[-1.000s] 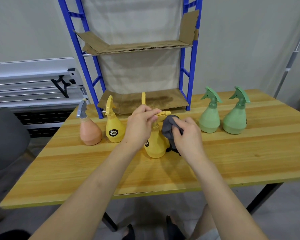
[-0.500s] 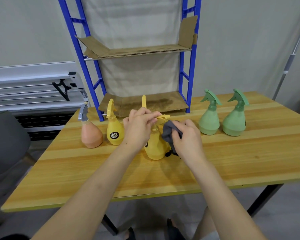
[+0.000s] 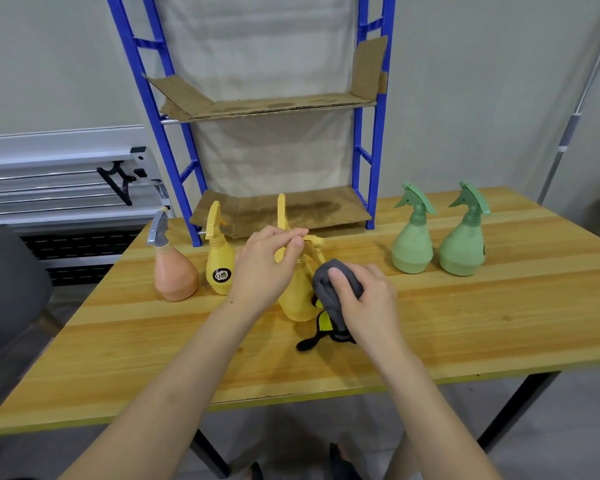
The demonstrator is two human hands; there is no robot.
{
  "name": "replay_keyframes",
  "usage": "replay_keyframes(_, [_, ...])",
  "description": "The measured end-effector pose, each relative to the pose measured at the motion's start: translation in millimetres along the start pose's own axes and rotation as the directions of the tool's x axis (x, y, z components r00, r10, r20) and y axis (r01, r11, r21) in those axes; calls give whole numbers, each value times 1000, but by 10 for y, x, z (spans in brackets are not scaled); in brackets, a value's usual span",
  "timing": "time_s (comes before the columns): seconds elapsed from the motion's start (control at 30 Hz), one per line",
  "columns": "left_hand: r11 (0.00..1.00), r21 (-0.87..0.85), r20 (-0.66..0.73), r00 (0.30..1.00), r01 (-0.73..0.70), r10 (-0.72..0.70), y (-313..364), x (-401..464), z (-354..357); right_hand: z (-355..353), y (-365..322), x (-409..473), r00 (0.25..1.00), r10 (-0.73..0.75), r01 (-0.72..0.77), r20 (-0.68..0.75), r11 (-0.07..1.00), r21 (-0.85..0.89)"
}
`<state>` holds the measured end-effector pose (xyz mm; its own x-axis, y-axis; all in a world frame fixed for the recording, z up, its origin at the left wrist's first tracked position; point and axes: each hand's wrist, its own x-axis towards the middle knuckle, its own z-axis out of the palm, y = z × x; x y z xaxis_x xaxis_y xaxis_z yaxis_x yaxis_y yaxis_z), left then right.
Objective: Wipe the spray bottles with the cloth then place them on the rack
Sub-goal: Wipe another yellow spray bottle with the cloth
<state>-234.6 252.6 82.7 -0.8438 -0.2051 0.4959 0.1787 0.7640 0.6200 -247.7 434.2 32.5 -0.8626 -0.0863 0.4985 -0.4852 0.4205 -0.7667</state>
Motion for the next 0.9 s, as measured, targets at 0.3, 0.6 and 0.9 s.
replay_keyframes(0.3, [998, 51, -19, 1000, -22, 23, 115, -6, 25, -65, -38, -12, 999, 41, -47, 35, 983, 178])
replay_keyframes(0.6, [995, -98, 35, 999, -14, 17, 79, -47, 16, -296, -107, 3, 994, 85, -103, 72, 950, 296])
replay_keyframes(0.9, [951, -304, 1, 998, 58, -60, -33, -151, -67, -42, -164, 107, 999, -30, 30, 10, 999, 41])
